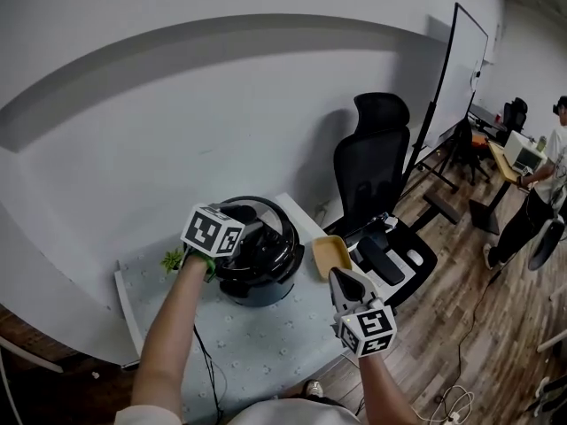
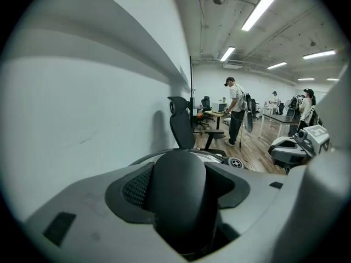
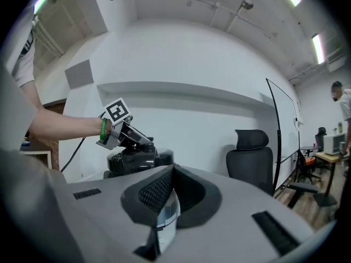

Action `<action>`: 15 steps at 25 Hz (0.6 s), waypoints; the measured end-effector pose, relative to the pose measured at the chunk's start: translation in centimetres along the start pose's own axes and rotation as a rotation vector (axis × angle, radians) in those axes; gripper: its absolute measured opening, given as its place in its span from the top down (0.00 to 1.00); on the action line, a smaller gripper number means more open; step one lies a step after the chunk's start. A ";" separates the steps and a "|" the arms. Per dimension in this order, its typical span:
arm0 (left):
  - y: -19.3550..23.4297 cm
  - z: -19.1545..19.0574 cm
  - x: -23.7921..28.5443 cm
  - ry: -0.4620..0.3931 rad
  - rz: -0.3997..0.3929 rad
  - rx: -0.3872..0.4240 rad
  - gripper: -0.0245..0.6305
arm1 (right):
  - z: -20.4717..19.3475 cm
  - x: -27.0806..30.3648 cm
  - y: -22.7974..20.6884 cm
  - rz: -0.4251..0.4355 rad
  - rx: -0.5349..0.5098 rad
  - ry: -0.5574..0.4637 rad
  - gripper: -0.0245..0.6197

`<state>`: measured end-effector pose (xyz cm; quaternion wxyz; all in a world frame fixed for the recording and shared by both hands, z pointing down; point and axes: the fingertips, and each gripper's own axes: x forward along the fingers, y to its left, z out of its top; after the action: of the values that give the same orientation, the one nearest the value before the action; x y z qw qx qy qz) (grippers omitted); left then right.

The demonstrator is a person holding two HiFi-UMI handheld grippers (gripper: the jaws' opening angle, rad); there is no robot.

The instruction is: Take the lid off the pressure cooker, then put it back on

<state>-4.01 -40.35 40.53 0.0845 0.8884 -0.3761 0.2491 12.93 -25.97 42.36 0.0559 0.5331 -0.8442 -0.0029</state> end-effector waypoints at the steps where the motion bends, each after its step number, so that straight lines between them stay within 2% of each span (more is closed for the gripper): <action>1: -0.1 0.0 0.4 0.004 -0.011 0.006 0.54 | 0.0 0.0 -0.1 -0.004 0.000 0.000 0.96; 8: -0.9 -0.2 2.5 0.021 -0.058 0.026 0.54 | -0.2 -0.4 -0.6 -0.034 0.004 0.008 0.96; 15: -0.7 -1.1 3.9 0.052 -0.056 0.046 0.54 | -0.8 -0.5 -1.2 -0.056 0.013 0.018 0.96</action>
<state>-1.62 -41.92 43.47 0.0808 0.8935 -0.3430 0.2785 14.33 -25.97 42.99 0.0598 0.5568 -0.8285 0.0057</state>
